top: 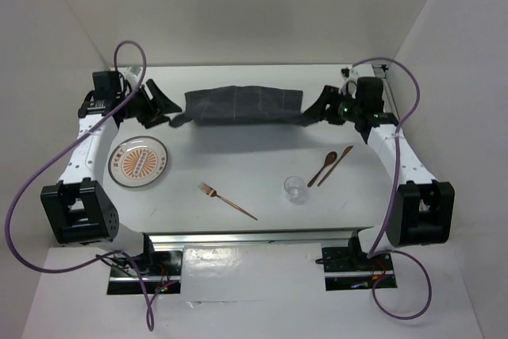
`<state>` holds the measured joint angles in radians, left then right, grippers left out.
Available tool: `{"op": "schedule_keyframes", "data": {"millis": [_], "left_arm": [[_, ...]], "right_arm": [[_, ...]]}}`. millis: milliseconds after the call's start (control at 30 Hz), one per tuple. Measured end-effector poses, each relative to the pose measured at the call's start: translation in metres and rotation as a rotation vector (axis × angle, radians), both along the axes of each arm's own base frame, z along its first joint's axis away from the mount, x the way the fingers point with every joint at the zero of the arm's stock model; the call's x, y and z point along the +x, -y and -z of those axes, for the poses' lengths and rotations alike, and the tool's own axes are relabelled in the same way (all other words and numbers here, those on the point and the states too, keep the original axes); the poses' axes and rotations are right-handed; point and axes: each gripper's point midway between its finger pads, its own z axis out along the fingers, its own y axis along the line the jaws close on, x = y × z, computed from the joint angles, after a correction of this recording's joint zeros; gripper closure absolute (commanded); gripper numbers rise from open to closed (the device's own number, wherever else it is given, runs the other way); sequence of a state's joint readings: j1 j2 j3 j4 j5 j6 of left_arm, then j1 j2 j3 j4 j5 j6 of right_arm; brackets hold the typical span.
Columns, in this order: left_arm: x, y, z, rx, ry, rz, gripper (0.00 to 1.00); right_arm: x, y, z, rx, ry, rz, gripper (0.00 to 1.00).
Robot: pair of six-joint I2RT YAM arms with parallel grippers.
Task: Set the dinner table for one person
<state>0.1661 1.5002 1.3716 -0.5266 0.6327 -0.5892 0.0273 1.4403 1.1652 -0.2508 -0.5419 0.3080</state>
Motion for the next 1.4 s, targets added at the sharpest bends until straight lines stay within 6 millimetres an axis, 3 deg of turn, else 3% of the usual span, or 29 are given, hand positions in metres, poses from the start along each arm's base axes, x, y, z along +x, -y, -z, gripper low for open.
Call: {"op": "schedule_keyframes", "data": {"millis": [67,100,167,233,300,367,400,433,467,567,700,800,933,1100,1300,1400], "left_arm": [[-0.02,-0.003,0.027,0.013,-0.086,-0.018,0.01],[-0.028,-0.005,0.038,0.023,-0.131,-0.032,0.0],[-0.037,-0.011,0.05,0.058,-0.186,-0.052,0.0],[-0.037,-0.016,0.044,0.085,-0.19,-0.068,0.01],[-0.029,-0.02,0.027,0.113,-0.144,-0.078,0.11],[-0.02,-0.023,0.01,0.129,-0.091,-0.086,0.64],[-0.016,-0.023,0.007,0.133,-0.077,-0.088,0.83],[-0.013,-0.022,0.006,0.137,-0.068,-0.085,0.98],[-0.009,-0.019,0.009,0.141,-0.068,-0.074,1.0],[0.005,-0.004,0.043,0.146,-0.141,-0.028,1.0],[0.017,0.01,0.114,0.165,-0.297,0.008,1.0],[0.006,0.015,0.157,0.191,-0.413,0.002,1.0],[0.001,0.017,0.174,0.266,-0.444,-0.017,1.0],[-0.008,0.028,0.192,0.306,-0.46,-0.013,1.0],[-0.038,0.032,0.226,0.303,-0.542,0.009,1.0],[-0.042,0.038,0.226,0.269,-0.543,0.017,1.0]], "right_arm": [[-0.022,0.001,0.026,-0.017,-0.058,-0.001,0.05],[-0.031,0.002,0.035,-0.025,-0.083,-0.001,0.0],[-0.044,0.006,0.049,-0.045,-0.128,0.013,0.0],[-0.046,0.009,0.05,-0.061,-0.131,0.026,0.0],[-0.045,0.011,0.046,-0.068,-0.123,0.036,0.05],[-0.041,0.01,0.039,-0.065,-0.117,0.042,0.37],[-0.038,0.008,0.037,-0.062,-0.119,0.043,0.54],[-0.033,0.005,0.034,-0.06,-0.121,0.038,0.71],[-0.027,-0.001,0.033,-0.051,-0.134,0.034,1.0],[-0.004,-0.025,0.044,-0.042,-0.183,-0.002,1.0],[0.006,-0.065,0.1,-0.066,-0.326,-0.076,1.0],[-0.001,-0.083,0.144,-0.086,-0.45,-0.109,1.0],[0.001,-0.084,0.179,-0.116,-0.541,-0.08,1.0],[0.008,-0.069,0.205,-0.188,-0.615,0.029,1.0],[0.008,-0.057,0.208,-0.207,-0.631,0.13,1.0],[-0.001,-0.046,0.209,-0.217,-0.637,0.17,1.0]]}}
